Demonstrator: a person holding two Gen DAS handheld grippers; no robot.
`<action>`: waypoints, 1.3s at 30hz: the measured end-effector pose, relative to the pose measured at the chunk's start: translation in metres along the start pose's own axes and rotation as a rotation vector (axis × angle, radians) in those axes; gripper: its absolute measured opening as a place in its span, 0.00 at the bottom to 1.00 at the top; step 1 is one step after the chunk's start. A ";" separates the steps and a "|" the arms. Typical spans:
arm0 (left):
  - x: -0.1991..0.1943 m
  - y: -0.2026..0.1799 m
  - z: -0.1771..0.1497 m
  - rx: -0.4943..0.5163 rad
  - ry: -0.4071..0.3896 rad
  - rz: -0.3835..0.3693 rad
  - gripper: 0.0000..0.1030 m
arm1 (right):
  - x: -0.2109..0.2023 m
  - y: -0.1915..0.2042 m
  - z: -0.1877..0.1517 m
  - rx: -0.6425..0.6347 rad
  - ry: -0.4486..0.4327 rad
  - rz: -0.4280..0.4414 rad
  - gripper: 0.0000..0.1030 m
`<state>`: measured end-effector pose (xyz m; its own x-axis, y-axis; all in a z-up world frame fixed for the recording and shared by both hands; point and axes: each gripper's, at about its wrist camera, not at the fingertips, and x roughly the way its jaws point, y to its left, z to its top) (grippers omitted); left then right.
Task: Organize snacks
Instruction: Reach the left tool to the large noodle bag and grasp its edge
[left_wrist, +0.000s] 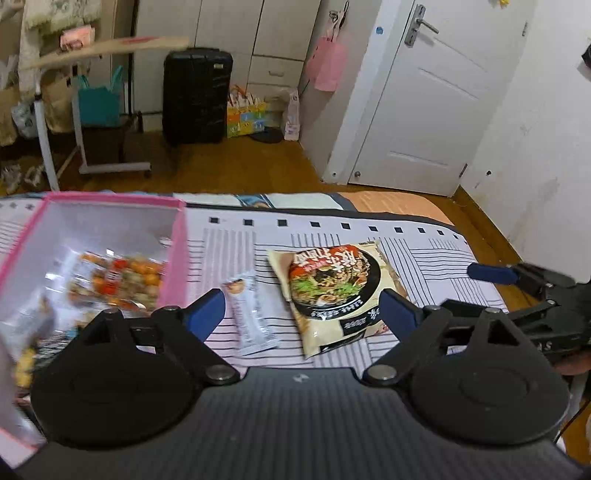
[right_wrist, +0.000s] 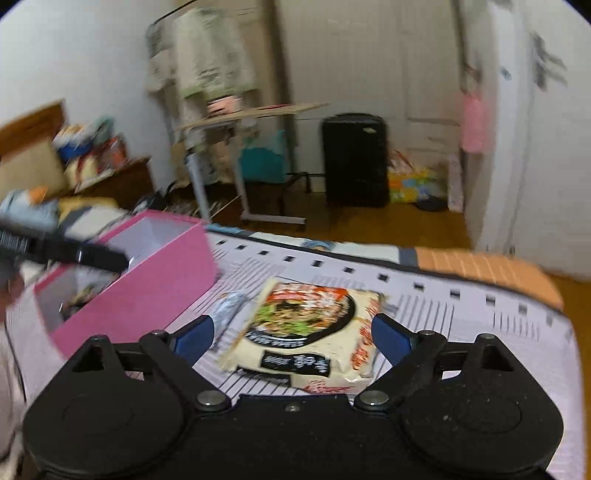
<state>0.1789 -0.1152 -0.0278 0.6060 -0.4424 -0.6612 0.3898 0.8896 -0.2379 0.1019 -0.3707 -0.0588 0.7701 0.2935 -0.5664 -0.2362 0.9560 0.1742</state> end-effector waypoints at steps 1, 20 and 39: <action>0.011 -0.001 0.000 -0.011 0.009 -0.005 0.88 | 0.008 -0.007 -0.003 0.033 0.004 -0.006 0.92; 0.149 0.030 -0.023 -0.294 0.148 -0.153 0.62 | 0.134 -0.055 -0.027 0.291 0.183 -0.089 0.91; 0.146 0.005 -0.043 -0.218 0.279 -0.110 0.45 | 0.097 -0.027 -0.042 0.379 0.258 -0.025 0.62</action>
<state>0.2388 -0.1706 -0.1561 0.3446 -0.5160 -0.7842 0.2669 0.8548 -0.4451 0.1582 -0.3680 -0.1528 0.5884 0.3071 -0.7480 0.0511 0.9091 0.4134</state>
